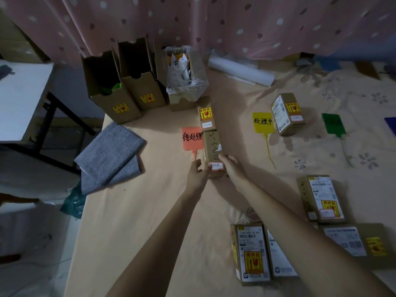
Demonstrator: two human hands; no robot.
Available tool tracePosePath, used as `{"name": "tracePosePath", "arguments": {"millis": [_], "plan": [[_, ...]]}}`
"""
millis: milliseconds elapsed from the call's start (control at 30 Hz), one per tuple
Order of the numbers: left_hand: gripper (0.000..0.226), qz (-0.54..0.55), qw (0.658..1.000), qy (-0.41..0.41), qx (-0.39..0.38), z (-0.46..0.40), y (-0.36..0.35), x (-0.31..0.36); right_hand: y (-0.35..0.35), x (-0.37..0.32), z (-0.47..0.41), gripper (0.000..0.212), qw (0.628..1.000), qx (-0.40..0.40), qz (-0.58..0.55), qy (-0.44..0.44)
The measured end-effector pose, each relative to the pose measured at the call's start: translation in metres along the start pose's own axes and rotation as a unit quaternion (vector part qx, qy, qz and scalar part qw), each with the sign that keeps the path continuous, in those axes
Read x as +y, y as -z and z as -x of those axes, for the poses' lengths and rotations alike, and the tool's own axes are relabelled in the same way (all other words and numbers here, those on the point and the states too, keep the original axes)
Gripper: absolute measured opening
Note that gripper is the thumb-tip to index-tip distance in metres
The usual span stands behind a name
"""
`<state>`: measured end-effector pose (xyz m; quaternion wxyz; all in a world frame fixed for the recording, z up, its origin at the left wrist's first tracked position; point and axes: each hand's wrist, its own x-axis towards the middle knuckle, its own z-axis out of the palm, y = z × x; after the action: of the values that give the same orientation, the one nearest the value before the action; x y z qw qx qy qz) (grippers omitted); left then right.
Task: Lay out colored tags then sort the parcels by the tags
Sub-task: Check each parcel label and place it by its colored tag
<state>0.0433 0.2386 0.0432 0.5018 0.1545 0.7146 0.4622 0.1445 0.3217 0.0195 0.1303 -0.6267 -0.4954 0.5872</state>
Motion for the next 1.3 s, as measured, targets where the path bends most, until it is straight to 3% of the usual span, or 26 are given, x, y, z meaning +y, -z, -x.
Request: {"name": "tracePosePath", "arguments": {"millis": [167, 267, 367, 500, 600, 733, 900, 1067, 1200, 1300], "plan": [[0.05, 0.004, 1.0, -0.016, 0.019, 0.016, 0.011, 0.009, 0.014, 0.007, 0.019, 0.063, 1.0, 0.03, -0.004, -0.003], [0.043, 0.011, 0.999, -0.034, 0.034, 0.028, 0.017, 0.014, 0.027, 0.011, 0.03, 0.058, 0.999, 0.045, -0.008, 0.007], [0.044, 0.006, 0.997, -0.06, 0.047, 0.038, 0.019, 0.014, 0.043, 0.014, 0.042, 0.071, 0.998, 0.057, -0.005, 0.005], [0.042, 0.009, 0.994, -0.088, 0.064, 0.058, 0.01, 0.014, 0.065, 0.021, 0.058, 0.04, 0.997, 0.074, 0.002, 0.029], [0.03, 0.024, 0.992, -0.106, 0.065, 0.076, -0.006, 0.017, 0.086, 0.026, 0.065, 0.041, 0.996, 0.076, 0.008, 0.034], [0.018, 0.013, 0.991, -0.124, 0.044, 0.092, -0.048, 0.021, 0.132, 0.033, 0.067, 0.036, 0.997, 0.069, -0.007, 0.03], [0.022, -0.024, 0.994, -0.104, 0.035, 0.101, -0.131, 0.015, 0.213, 0.051, 0.057, 0.043, 0.996, 0.077, -0.018, 0.043], [0.028, -0.042, 0.998, -0.035, 0.03, 0.101, -0.231, -0.009, 0.311, 0.077, 0.04, 0.054, 0.998, 0.06, 0.01, 0.036], [0.025, -0.087, 0.996, 0.022, 0.014, 0.104, -0.295, -0.028, 0.374, 0.108, 0.038, 0.05, 0.996, 0.077, 0.032, 0.021], [0.026, -0.127, 0.991, 0.035, 0.006, 0.114, -0.32, -0.033, 0.399, 0.127, 0.039, 0.047, 0.998, 0.045, 0.035, 0.013]]}}
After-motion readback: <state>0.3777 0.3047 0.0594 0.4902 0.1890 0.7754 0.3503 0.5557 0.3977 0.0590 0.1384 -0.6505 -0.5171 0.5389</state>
